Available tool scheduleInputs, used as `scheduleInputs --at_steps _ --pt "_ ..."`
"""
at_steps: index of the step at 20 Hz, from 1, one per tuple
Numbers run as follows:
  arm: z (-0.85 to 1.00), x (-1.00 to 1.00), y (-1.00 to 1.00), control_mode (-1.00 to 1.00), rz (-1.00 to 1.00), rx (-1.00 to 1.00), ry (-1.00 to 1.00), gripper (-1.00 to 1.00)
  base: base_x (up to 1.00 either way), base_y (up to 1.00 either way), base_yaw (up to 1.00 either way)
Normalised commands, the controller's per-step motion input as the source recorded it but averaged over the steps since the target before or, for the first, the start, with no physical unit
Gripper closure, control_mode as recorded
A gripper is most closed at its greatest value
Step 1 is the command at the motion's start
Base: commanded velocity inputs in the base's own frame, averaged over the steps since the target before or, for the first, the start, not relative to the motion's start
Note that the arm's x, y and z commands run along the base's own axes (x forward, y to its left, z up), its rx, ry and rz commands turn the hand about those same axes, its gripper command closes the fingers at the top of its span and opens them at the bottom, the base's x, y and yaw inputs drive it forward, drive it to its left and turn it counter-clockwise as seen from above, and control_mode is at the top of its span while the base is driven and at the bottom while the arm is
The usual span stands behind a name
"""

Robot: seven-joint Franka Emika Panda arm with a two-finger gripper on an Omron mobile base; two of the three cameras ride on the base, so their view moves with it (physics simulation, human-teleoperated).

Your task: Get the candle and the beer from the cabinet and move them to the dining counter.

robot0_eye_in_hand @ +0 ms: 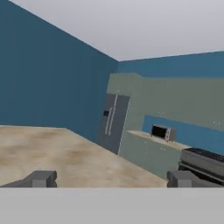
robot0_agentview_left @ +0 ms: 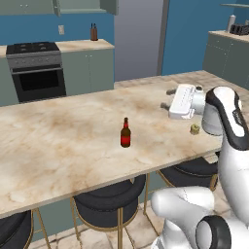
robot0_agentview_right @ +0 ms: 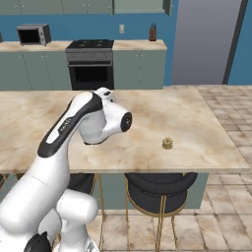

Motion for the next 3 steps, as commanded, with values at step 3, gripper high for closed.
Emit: scheduleInputs --at_steps 3 --pt "0.85 -1.00 0.07 -1.00 -0.05 -0.15 0.00 -1.00 0.00 0.00 0.00"
